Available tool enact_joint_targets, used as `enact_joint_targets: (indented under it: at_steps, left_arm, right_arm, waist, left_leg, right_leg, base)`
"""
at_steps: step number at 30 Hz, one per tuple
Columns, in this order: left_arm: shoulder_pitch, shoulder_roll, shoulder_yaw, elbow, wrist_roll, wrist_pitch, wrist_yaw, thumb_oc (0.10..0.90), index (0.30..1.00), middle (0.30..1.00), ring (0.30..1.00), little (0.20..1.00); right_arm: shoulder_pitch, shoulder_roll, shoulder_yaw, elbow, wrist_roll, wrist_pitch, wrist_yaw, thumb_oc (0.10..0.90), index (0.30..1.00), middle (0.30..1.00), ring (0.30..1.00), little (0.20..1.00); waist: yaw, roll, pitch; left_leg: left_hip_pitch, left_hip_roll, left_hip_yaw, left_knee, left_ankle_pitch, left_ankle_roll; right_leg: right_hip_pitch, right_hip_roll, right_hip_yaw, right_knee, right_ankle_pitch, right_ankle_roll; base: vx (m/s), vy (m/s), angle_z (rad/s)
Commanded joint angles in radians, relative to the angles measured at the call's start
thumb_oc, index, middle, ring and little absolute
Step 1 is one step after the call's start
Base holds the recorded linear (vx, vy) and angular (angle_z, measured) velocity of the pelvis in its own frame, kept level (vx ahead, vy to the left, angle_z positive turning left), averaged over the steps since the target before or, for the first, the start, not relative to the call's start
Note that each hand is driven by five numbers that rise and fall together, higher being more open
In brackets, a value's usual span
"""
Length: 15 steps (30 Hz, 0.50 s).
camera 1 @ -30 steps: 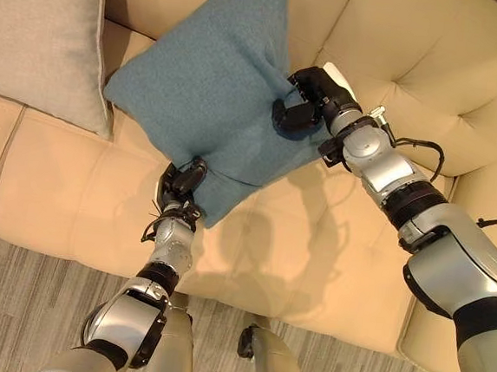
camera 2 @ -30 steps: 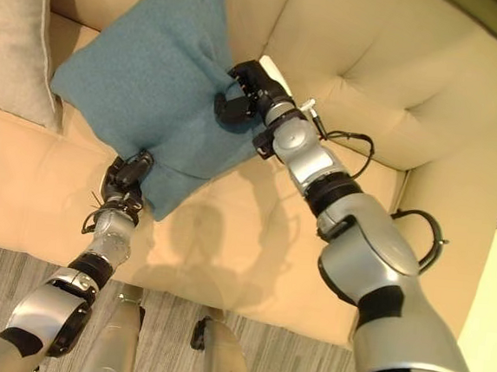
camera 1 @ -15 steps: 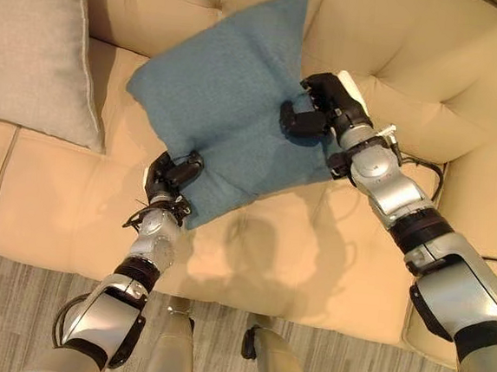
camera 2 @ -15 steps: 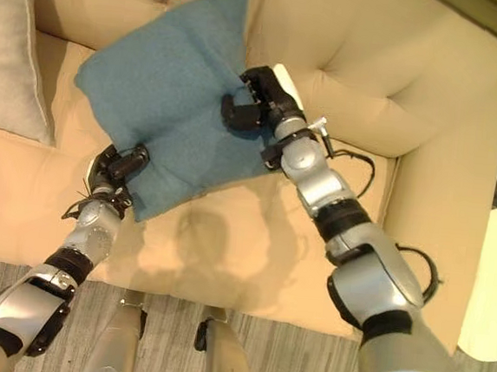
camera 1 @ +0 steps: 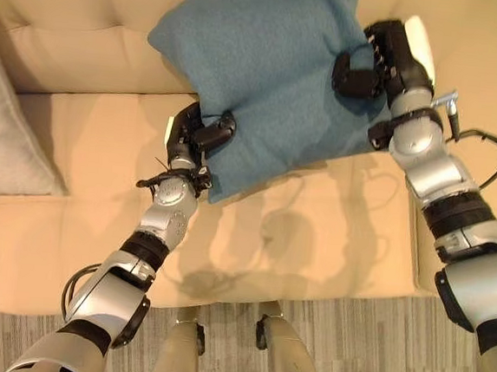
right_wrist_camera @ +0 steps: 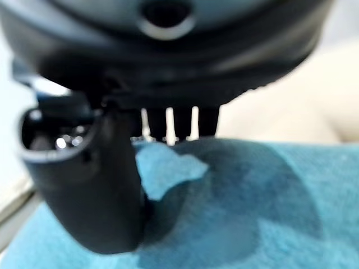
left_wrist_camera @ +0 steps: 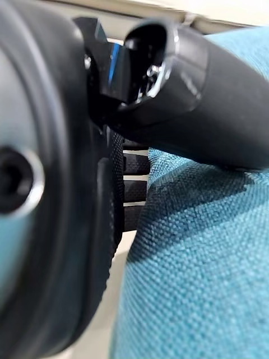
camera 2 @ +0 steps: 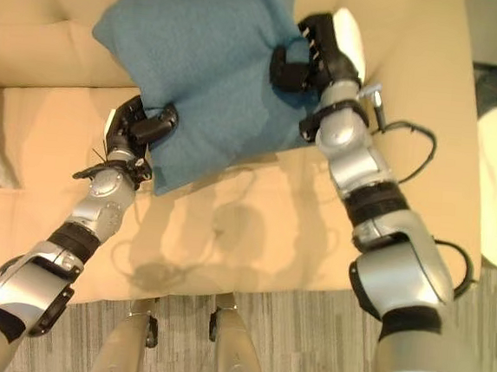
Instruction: Pick up all the scattered cushions and arrange them neatly on the sofa.
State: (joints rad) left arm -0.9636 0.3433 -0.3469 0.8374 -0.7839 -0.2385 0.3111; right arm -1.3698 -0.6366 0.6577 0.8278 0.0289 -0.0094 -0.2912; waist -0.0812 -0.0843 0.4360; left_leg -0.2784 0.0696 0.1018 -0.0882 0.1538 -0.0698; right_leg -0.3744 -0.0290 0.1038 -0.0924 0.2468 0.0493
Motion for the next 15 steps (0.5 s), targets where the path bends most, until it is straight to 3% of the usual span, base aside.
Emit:
enact_joint_targets:
  at_steps: [1,3,6,9,12,15]
  left_arm:
    - [-0.282,0.045,0.019,-0.137,0.065,-0.222,0.044,0.4,0.3,0.3,0.3,0.3]
    - [-0.292,0.044,0.032,-0.141,0.055,-0.229,0.047,0.4,0.3,0.3,0.3,0.3]
    - [-0.336,0.062,0.054,-0.157,0.051,-0.251,0.079,0.4,0.3,0.3,0.3,0.3]
    - [-0.426,0.109,0.038,-0.162,0.074,-0.266,0.112,0.4,0.3,0.3,0.3,0.3]
    - [-0.523,0.161,0.017,-0.092,0.176,-0.249,0.176,0.4,0.3,0.3,0.3,0.3]
    - [-0.595,0.166,-0.044,0.07,0.255,-0.199,0.202,0.4,0.3,0.3,0.3,0.3]
  right_arm:
    - [-0.236,0.017,-0.006,-0.038,-0.118,-0.061,-0.155,0.4,0.3,0.3,0.3,0.3]
    - [-0.247,0.024,-0.007,-0.038,-0.125,-0.062,-0.17,0.4,0.3,0.3,0.3,0.3]
    - [-0.309,-0.031,0.057,-0.039,-0.243,-0.014,-0.185,0.4,0.3,0.3,0.3,0.3]
    - [-0.362,-0.058,0.068,-0.052,-0.276,0.001,-0.254,0.4,0.3,0.3,0.3,0.3]
    - [-0.372,-0.08,0.059,-0.011,-0.287,0.006,-0.29,0.4,0.3,0.3,0.3,0.3]
    - [-0.394,-0.079,0.16,0.115,-0.335,0.0,-0.307,0.4,0.3,0.3,0.3,0.3]
  waist:
    - [-0.009,0.037,-0.123]
    - [-0.01,0.04,-0.127]
    - [-0.022,0.049,-0.116]
    - [-0.031,0.057,-0.109]
    - [-0.032,0.067,-0.111]
    - [-0.019,0.077,-0.094]
  left_leg:
    - [-0.032,0.091,-0.018,0.001,-0.043,-0.064]
    - [-0.044,0.095,-0.016,0.001,-0.037,-0.066]
    - [-0.064,0.097,-0.018,0.001,-0.031,-0.073]
    - [-0.115,0.095,-0.019,0.001,-0.021,-0.085]
    - [-0.177,0.086,-0.024,0.001,-0.018,-0.092]
    - [-0.215,0.074,-0.03,0.001,-0.004,-0.099]
  right_leg:
    - [0.003,-0.002,-0.013,0.154,-0.232,0.105]
    - [-0.008,0.0,-0.011,0.151,-0.226,0.104]
    - [-0.038,0.004,-0.019,0.165,-0.233,0.105]
    - [-0.08,0.002,-0.022,0.155,-0.21,0.113]
    - [-0.125,-0.005,-0.035,0.125,-0.189,0.124]
    - [-0.149,-0.011,-0.042,0.106,-0.173,0.132]
  base:
    - [0.03,-0.044,-0.32]
    - [0.02,-0.043,-0.25]
    - [0.01,-0.037,-0.14]
    - [-0.02,-0.031,-0.01]
    - [-0.04,-0.051,0.04]
    - [-0.06,-0.023,0.02]
